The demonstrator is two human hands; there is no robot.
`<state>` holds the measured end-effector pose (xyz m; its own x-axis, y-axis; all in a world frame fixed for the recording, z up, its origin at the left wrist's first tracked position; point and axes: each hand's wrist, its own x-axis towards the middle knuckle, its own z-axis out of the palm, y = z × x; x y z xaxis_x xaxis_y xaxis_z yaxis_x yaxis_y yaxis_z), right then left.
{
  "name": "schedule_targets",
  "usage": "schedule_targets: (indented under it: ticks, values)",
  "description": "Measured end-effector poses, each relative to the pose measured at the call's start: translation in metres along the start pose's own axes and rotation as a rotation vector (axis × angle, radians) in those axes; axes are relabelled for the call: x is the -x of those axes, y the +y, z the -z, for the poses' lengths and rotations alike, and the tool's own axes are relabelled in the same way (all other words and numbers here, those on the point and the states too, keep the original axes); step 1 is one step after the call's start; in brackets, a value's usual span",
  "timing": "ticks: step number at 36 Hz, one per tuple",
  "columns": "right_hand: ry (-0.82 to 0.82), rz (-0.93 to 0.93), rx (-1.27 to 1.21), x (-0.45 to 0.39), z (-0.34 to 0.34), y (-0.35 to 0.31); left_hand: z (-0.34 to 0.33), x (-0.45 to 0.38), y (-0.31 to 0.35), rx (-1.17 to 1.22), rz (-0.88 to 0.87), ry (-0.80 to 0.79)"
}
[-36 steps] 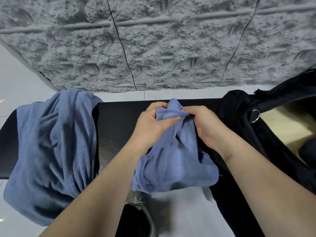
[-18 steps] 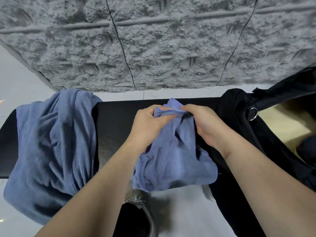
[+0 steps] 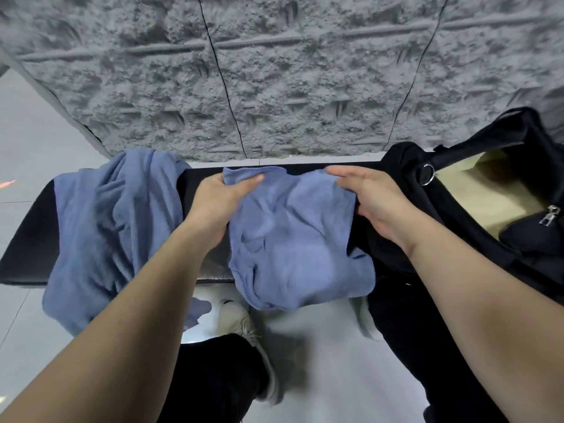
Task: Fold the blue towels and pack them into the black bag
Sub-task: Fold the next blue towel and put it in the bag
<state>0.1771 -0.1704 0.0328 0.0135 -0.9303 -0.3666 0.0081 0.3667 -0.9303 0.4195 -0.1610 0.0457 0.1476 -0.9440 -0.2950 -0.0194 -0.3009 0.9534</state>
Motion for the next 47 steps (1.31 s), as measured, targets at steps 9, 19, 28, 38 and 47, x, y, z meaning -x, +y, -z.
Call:
schedule_targets:
  ticks: [9, 19, 28, 38, 47]
  values:
    - [0.066, 0.036, -0.03, 0.028, 0.01, -0.007, 0.043, 0.028, 0.017, -0.045, -0.054, 0.01]
    - [-0.04, 0.095, 0.137, 0.068, 0.025, -0.045, 0.094, 0.067, 0.047, -0.122, -0.039, 0.009]
    - [-0.136, 0.17, 0.177, 0.106, 0.037, -0.07, 0.105, 0.096, 0.077, -0.316, -0.196, -0.019]
    - [-0.181, 0.201, 0.227, 0.133, 0.052, -0.092, 0.118, 0.115, 0.099, -0.389, -0.143, -0.053]
    - [-0.205, 0.137, 0.25, 0.14, 0.059, -0.095, 0.115, 0.129, 0.098, -0.091, -0.072, -0.063]
